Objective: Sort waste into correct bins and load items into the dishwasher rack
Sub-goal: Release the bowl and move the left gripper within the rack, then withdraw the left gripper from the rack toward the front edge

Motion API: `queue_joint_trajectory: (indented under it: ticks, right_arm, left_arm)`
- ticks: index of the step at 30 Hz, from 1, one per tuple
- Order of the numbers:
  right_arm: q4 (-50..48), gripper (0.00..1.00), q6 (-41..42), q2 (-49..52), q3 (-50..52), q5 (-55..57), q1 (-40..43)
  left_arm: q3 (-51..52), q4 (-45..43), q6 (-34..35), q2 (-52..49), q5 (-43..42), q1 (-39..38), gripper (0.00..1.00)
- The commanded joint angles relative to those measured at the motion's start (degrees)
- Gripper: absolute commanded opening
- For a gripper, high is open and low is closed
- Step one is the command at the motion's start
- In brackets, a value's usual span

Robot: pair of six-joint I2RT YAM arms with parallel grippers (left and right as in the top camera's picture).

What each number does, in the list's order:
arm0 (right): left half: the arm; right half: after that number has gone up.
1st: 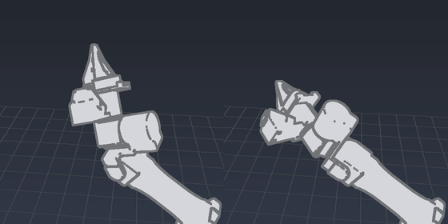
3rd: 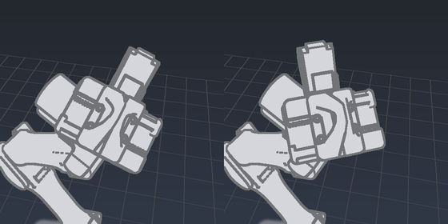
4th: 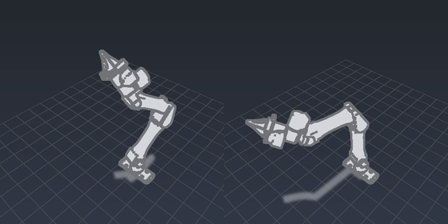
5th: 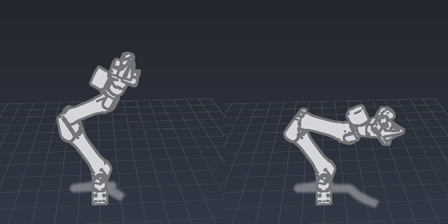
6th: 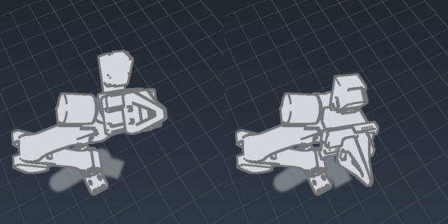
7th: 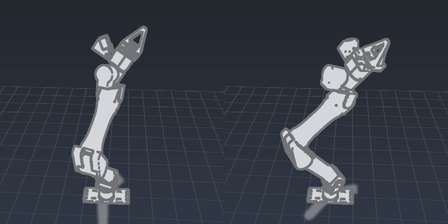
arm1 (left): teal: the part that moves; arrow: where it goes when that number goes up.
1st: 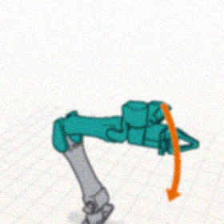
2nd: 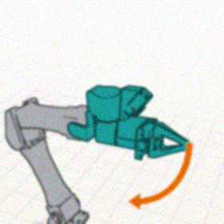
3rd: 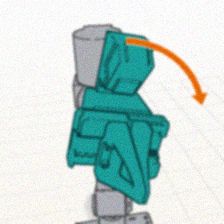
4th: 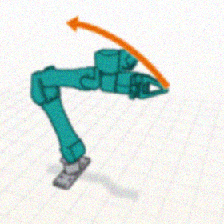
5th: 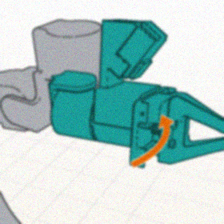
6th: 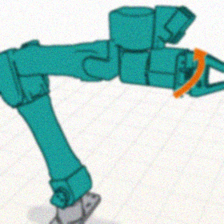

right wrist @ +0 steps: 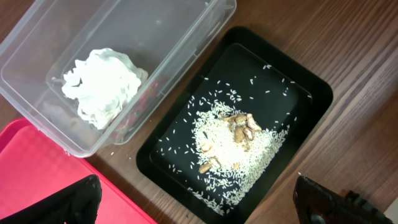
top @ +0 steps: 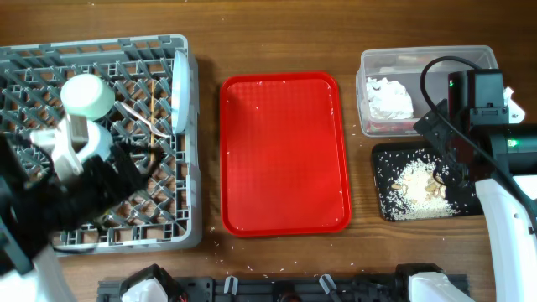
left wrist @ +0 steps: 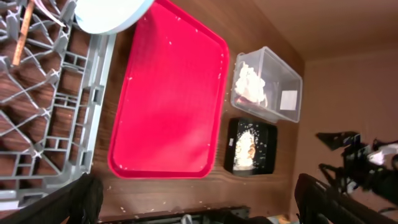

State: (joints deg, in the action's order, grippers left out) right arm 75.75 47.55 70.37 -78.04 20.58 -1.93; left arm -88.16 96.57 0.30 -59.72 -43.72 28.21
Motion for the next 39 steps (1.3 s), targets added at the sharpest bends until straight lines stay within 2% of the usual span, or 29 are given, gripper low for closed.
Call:
queue_joint_trajectory:
  ticks: [1, 3, 9, 18, 21, 29, 31, 32, 34, 39]
  right_arm:
    - [-0.09, 1.00, 0.50, -0.46, -0.26, -0.07, 0.13]
    - [-0.09, 0.99, 0.50, -0.46, -0.26, -0.09, 0.13]
    - [-0.09, 1.00, 0.48, -0.46, -0.26, -0.07, 0.13]
    - [-0.09, 1.00, 0.48, -0.46, -0.26, -0.09, 0.13]
    - [-0.09, 1.00, 0.50, -0.46, -0.26, -0.07, 0.13]
    - [-0.09, 1.00, 0.50, -0.46, -0.26, -0.09, 0.13]
    - [-0.09, 1.00, 0.50, -0.46, -0.26, -0.07, 0.13]
    - [-0.09, 1.00, 0.48, -0.46, -0.26, -0.09, 0.13]
    - [-0.09, 1.00, 0.50, -0.46, -0.26, -0.09, 0.13]
    - [-0.09, 1.00, 0.48, -0.46, -0.26, -0.07, 0.13]
  left_arm:
    - [3.02, -0.07, 2.73, 7.08, 1.05, -0.37, 1.00]
    - [3.56, -0.07, 4.98, 10.54, 1.20, -0.37, 1.00]
    - [3.56, -0.07, 5.11, 17.62, 1.20, -0.37, 1.00]
    - [3.56, -0.09, 5.09, 18.53, 1.22, -0.50, 1.00]
    - [3.56, -0.63, 5.09, 18.53, 1.44, -5.05, 1.00]
    - [3.56, -0.72, 5.05, 18.56, 2.32, -23.78, 1.00]
    - [3.72, -0.81, 0.02, 18.56, 7.45, -30.29, 1.00]
    - [3.96, -0.96, -2.95, 18.69, 7.45, -32.00, 1.00]
    - [4.90, -0.96, -8.20, 19.23, 7.43, -34.05, 1.00]
    - [11.52, -6.19, -9.14, 21.64, 7.43, -34.10, 1.00]
